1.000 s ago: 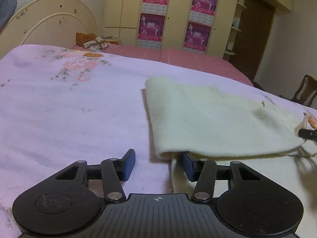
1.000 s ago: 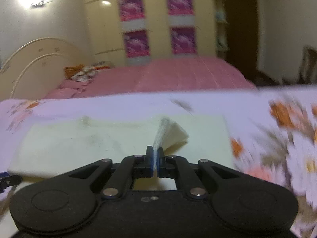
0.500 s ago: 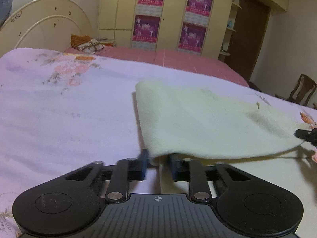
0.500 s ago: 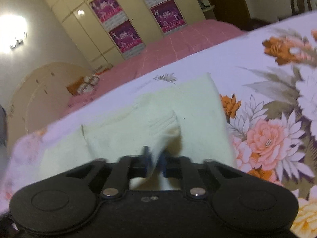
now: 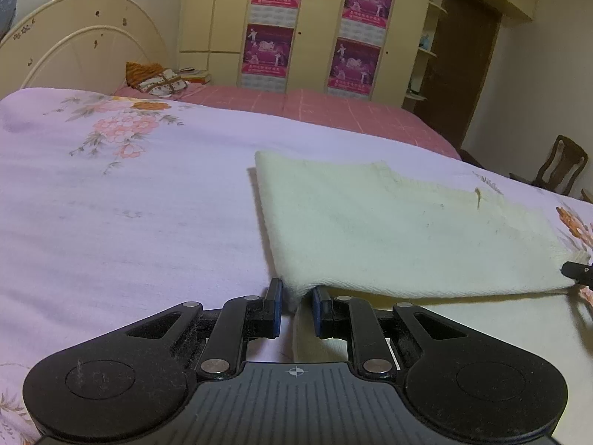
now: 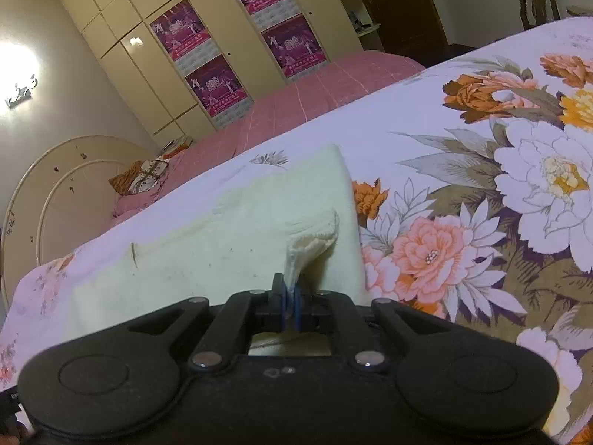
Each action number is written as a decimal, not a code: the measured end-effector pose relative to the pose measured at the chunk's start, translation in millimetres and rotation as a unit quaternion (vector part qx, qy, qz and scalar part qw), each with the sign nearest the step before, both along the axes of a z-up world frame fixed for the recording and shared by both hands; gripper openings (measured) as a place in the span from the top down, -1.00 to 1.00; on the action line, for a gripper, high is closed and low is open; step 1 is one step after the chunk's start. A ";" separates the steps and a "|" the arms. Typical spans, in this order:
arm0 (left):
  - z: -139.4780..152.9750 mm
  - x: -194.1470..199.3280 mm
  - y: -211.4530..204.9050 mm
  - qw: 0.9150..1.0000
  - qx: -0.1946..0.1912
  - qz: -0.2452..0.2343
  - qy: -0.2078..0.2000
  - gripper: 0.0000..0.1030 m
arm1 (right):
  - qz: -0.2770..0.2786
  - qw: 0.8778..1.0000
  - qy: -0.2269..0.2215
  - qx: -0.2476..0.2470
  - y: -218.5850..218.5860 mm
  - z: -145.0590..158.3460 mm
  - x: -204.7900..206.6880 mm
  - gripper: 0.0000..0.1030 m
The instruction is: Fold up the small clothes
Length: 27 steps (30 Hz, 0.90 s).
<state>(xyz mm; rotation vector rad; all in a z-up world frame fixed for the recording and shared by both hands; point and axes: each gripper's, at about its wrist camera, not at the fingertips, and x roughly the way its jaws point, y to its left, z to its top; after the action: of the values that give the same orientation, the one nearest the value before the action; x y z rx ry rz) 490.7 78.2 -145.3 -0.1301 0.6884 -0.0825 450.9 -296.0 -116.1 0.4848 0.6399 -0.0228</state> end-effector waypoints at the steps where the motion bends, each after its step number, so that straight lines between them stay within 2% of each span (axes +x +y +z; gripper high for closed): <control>1: -0.4 -0.3 -0.3 1.000 0.001 -0.001 0.000 0.68 | -0.001 1.000 -0.001 0.000 0.4 0.6 -1.6 0.90; 18: 0.3 -2.7 -3.9 1.000 0.022 -0.019 0.003 0.67 | -0.008 1.000 0.004 0.006 -0.3 -5.2 -7.8 0.93; 20: 3.7 -7.3 -2.1 0.999 0.033 -0.018 -0.002 0.14 | -0.009 1.000 0.005 0.009 -1.8 -4.6 -9.0 0.84; 21: 7.8 -16.0 1.4 0.999 0.041 -0.004 -0.021 -0.27 | -0.011 1.000 0.004 0.010 -2.9 -2.5 -11.0 0.80; 23: 17.2 -30.4 12.8 0.999 0.027 0.005 -0.046 -0.28 | -0.019 1.000 -0.008 0.004 -4.8 5.2 -19.3 0.56; 25: 27.1 -35.5 17.3 0.998 -0.002 0.007 -0.063 -0.28 | -0.031 0.999 -0.028 -0.022 -6.3 17.0 -30.8 0.48; 27: 34.7 -30.4 7.0 0.996 -0.014 -0.014 -0.084 -0.28 | -0.025 0.997 -0.052 -0.046 -3.9 26.9 -35.3 0.54</control>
<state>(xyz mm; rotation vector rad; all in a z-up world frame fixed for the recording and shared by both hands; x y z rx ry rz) 460.3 85.2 -110.5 -0.1393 0.5219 -0.1296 415.6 -299.9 -89.2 0.4100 0.5229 -0.0732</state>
